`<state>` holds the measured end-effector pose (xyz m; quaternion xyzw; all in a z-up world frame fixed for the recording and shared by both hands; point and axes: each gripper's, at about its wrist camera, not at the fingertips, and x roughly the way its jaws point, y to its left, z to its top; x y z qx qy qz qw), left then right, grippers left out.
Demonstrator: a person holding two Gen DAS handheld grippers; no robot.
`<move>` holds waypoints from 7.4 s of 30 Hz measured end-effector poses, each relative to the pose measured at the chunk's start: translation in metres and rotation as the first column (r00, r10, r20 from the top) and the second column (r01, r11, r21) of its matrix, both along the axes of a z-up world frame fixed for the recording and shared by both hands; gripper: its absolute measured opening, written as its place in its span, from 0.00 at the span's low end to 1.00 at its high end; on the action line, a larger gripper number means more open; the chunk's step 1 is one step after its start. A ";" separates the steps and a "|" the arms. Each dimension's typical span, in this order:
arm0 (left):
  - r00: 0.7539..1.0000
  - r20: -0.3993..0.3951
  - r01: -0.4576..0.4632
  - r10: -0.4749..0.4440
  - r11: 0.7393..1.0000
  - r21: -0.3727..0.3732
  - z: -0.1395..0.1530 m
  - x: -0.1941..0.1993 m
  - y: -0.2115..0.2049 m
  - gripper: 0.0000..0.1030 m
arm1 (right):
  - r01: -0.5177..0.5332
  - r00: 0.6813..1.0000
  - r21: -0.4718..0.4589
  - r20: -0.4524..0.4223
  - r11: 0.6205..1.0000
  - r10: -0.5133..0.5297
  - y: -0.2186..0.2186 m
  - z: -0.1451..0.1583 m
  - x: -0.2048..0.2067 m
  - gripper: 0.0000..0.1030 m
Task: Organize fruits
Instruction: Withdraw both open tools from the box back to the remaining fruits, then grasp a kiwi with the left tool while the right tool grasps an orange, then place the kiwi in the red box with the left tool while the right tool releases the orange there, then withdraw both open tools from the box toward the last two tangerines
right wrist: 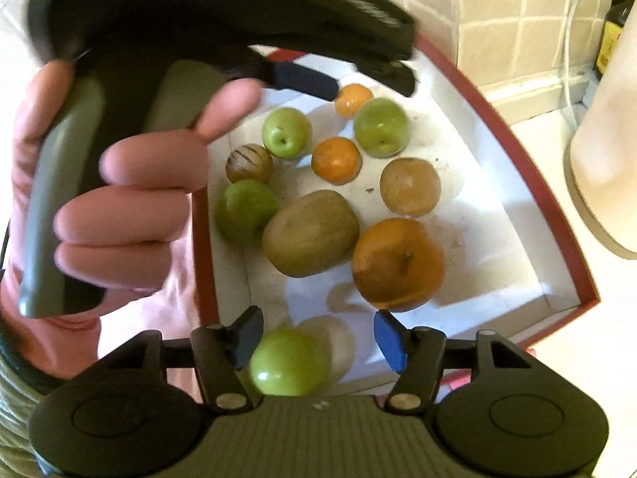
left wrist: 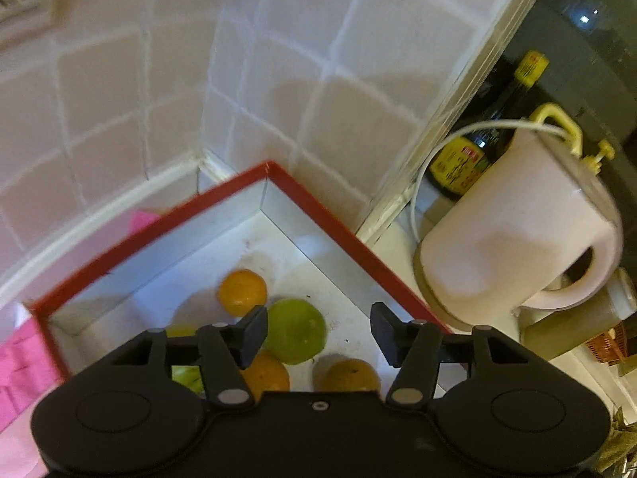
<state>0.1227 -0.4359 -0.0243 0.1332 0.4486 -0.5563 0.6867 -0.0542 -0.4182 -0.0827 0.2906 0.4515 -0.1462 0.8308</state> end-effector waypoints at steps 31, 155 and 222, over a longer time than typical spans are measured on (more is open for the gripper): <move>0.852 0.175 -0.439 0.493 0.856 -0.275 0.157 0.074 0.361 0.75 | -0.250 0.938 -0.156 0.204 0.956 0.279 0.185 0.101 0.091 0.65; 0.956 0.073 -0.288 0.283 0.954 0.077 -0.021 0.074 0.049 0.58 | 0.300 0.950 -0.088 -0.064 0.950 -0.306 -0.082 -0.034 -0.004 0.33; 0.702 0.122 -0.698 0.702 0.712 -0.075 0.059 0.150 0.444 0.78 | -0.344 0.901 -0.243 0.186 0.907 0.392 0.226 0.069 0.151 0.63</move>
